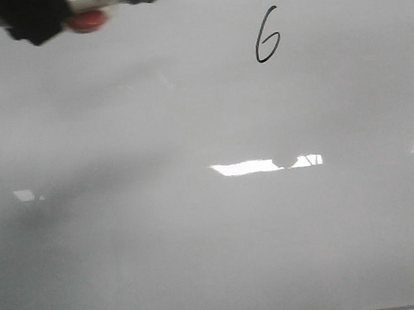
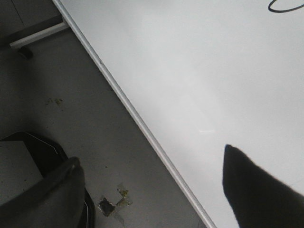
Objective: Write number 6 on whiteboard
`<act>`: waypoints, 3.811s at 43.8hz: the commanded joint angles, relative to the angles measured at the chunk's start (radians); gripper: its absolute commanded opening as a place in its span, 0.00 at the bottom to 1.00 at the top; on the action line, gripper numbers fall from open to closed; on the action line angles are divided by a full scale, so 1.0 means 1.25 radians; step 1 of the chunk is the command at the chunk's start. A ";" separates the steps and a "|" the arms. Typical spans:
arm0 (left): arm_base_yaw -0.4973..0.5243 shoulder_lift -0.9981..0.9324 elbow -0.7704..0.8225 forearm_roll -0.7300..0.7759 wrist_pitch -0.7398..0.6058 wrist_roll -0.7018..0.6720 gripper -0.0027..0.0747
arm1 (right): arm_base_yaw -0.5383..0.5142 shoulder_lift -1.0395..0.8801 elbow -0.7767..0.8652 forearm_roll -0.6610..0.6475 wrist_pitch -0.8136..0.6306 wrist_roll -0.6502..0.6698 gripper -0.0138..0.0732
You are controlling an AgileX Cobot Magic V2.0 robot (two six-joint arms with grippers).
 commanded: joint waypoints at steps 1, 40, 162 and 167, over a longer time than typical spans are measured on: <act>0.078 -0.075 0.022 0.064 -0.021 -0.075 0.15 | -0.007 -0.004 -0.027 0.012 -0.033 0.002 0.86; 0.575 -0.052 0.389 -0.148 -0.842 -0.193 0.15 | -0.007 -0.004 -0.027 0.013 -0.077 0.002 0.86; 0.299 -0.469 0.259 -0.177 -0.184 -0.164 0.01 | -0.007 -0.173 -0.106 -0.337 0.115 0.662 0.08; 0.299 -0.469 0.259 -0.177 -0.184 -0.164 0.01 | -0.007 -0.173 -0.106 -0.337 0.115 0.662 0.08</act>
